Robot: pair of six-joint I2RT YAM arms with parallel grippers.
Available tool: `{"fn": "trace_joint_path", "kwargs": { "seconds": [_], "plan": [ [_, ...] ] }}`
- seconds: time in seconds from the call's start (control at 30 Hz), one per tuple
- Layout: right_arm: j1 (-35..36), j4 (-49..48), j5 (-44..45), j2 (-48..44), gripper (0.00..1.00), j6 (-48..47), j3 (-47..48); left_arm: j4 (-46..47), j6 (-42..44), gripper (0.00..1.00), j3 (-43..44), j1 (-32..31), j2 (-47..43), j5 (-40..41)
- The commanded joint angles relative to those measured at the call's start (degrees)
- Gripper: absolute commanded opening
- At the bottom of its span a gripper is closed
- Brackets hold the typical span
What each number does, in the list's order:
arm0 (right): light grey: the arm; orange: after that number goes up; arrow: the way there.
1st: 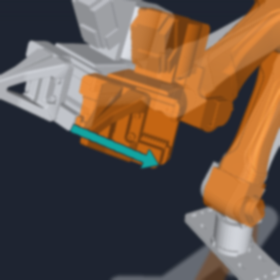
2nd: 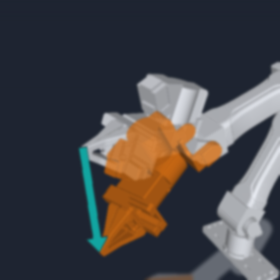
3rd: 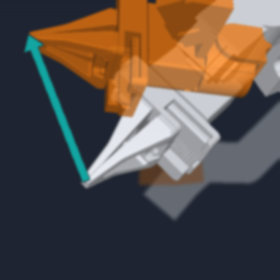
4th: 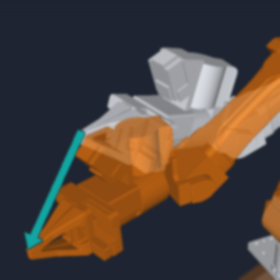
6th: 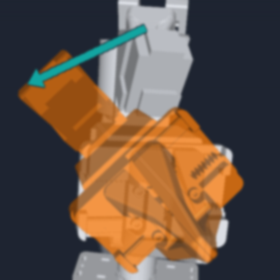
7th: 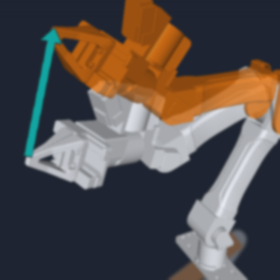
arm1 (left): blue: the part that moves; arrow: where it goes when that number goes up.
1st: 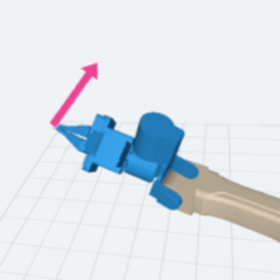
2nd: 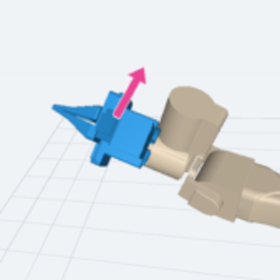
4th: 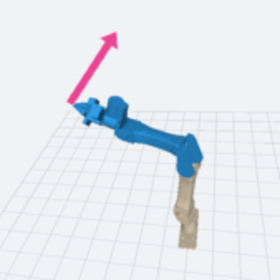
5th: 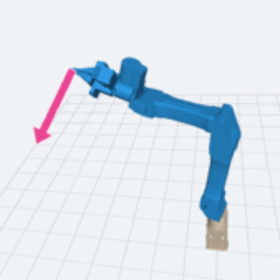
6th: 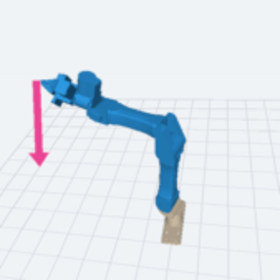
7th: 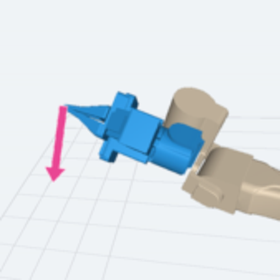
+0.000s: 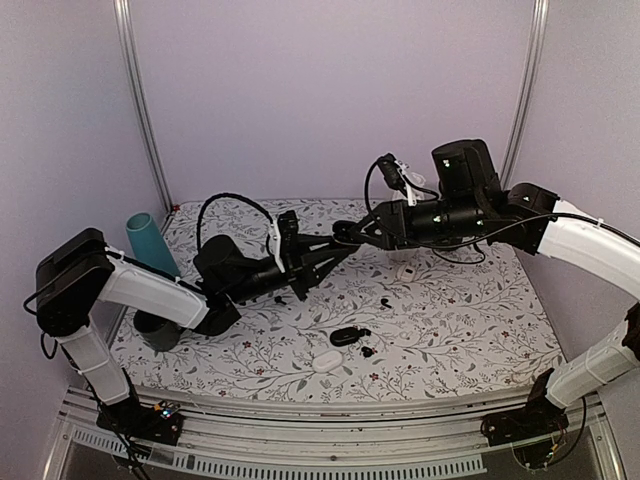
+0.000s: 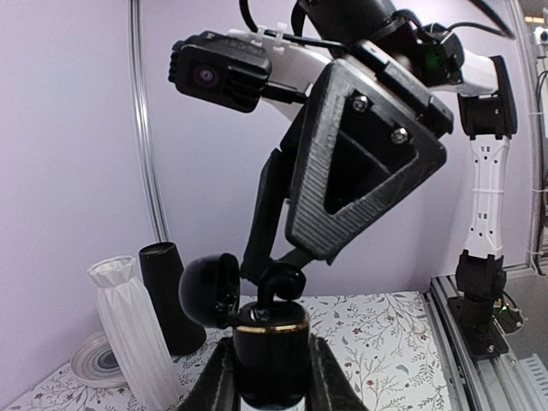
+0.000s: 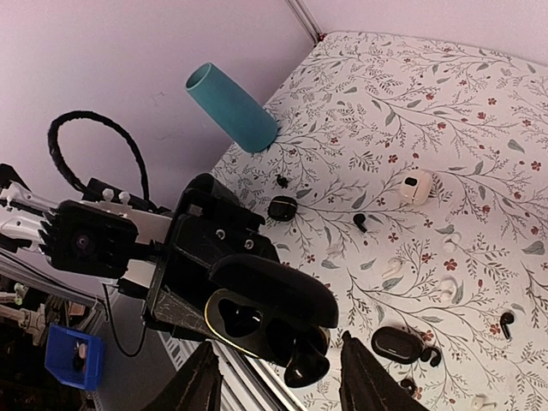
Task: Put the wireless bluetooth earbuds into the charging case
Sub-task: Adjust the left earbud in the left side groove of the charging case.
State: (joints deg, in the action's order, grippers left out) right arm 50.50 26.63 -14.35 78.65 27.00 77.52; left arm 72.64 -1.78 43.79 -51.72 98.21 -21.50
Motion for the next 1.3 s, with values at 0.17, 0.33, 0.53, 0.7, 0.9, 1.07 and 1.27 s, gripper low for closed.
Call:
{"fn": "trace_joint_path", "kwargs": {
  "seconds": [0.17, 0.33, 0.53, 0.7, 0.9, 1.07, 1.27],
  "plan": [
    [0.16, -1.23, -4.13, 0.59, 0.47, 1.38, -0.52, 2.20, -0.60, 0.00, 0.77, 0.39, 1.13, 1.04],
    [0.13, -0.88, -4.37, 0.22, 0.47, 1.47, -0.61, 1.53, -0.34, 0.00, 0.98, 0.39, 1.53, 1.59],
    [0.13, -1.29, -5.29, 0.18, 0.46, 1.56, -0.31, -0.13, 0.10, 0.00, 1.45, 0.32, 2.09, 1.53],
    [0.17, -2.14, -7.89, 0.84, 0.46, 1.58, -0.05, -0.72, 0.33, 0.00, 1.56, 0.34, 2.61, 1.49],
    [0.13, -2.67, -10.98, 1.43, 0.46, 1.30, 0.22, -1.45, 0.55, 0.00, 1.84, 0.38, 3.30, 1.87],
    [0.18, -2.32, -11.80, 1.64, 0.46, 1.17, 0.51, -1.57, 0.90, 0.00, 1.96, 0.34, 3.54, 2.28],
    [0.13, -1.82, -12.22, 1.77, 0.46, 0.95, 0.88, -1.95, 1.42, 0.00, 2.08, 0.36, 3.74, 3.02]
  ]
}}
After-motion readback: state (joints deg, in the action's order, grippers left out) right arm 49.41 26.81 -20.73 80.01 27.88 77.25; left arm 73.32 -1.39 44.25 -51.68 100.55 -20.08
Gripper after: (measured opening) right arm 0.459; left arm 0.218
